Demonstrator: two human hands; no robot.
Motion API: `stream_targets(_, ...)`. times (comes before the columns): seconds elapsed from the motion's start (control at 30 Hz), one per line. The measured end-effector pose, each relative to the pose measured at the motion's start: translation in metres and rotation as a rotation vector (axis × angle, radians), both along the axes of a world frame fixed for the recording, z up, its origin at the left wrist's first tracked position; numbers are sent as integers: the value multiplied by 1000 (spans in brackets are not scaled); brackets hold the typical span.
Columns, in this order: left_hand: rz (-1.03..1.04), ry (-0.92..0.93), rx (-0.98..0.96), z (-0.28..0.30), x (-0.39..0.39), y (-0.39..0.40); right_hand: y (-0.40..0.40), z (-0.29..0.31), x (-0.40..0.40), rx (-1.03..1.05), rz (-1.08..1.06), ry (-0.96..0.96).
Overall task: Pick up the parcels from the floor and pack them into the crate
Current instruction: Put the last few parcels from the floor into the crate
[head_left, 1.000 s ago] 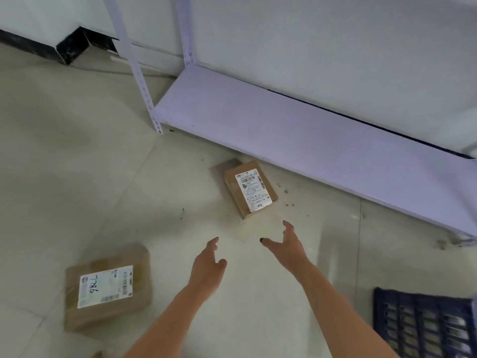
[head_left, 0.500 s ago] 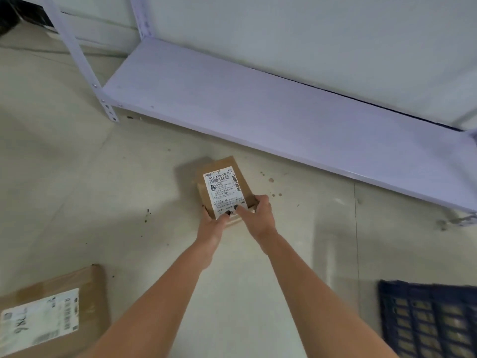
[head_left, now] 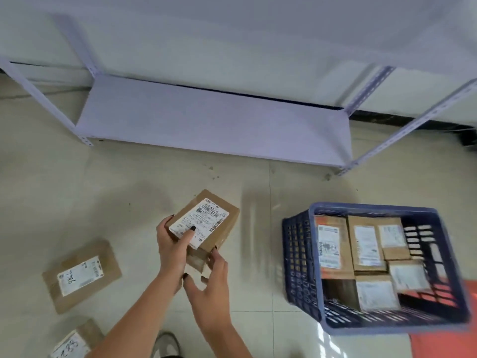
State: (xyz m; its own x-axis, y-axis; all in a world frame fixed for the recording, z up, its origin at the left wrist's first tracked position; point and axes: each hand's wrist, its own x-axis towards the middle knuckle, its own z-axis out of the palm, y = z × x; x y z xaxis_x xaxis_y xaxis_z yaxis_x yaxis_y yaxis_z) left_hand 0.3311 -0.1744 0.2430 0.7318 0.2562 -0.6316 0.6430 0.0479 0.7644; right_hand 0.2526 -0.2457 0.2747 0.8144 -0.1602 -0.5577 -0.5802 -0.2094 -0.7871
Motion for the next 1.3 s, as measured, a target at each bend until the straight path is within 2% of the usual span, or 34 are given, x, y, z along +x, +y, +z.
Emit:
stream_targets(0.1,-80,-46,57,29,6,-51,-43,26,-14,1,-4,-78)
stream_targets(0.17,-133,-104,19,40,8,-89,-89,38,-24,87,-68,-141)
stream_targets(0.27,-156,-176,-35,58,-2,-149,-190,49,-42,160,-309,-207)
stream_targets(0.37,-175,-155,-60,73,-26,-214,-313,54,-56,221,-564,-108)
stream_targets(0.47,-217,-82,-142,79,-56,-277,-417,57,-62,331,-458,125)
stream_targets(0.6,-261,36,-228,76,-89,-345,-495,52,-71,442,-294,329)
stream_targets(0.73,-338,155,-254,48,-111,-377,-512,18,-86,374,-101,498)
stream_targets(0.83,-317,214,-276,16,-124,-382,-505,-11,-98,323,-94,577)
stream_targets(0.9,-295,326,-261,-2,-130,-379,-498,-28,-102,255,-87,624)
stream_targets(1.0,-321,526,-128,-28,-132,-369,-488,-52,-100,201,-43,706)
stream_targets(1.07,-378,591,-11,-41,-132,-364,-484,-67,-95,161,18,712)
stream_targets(1.17,-637,507,255,-51,-131,-361,-479,-88,-89,54,104,643)
stream_targets(1.3,-987,307,747,-61,-122,-357,-465,-108,-85,4,151,637)
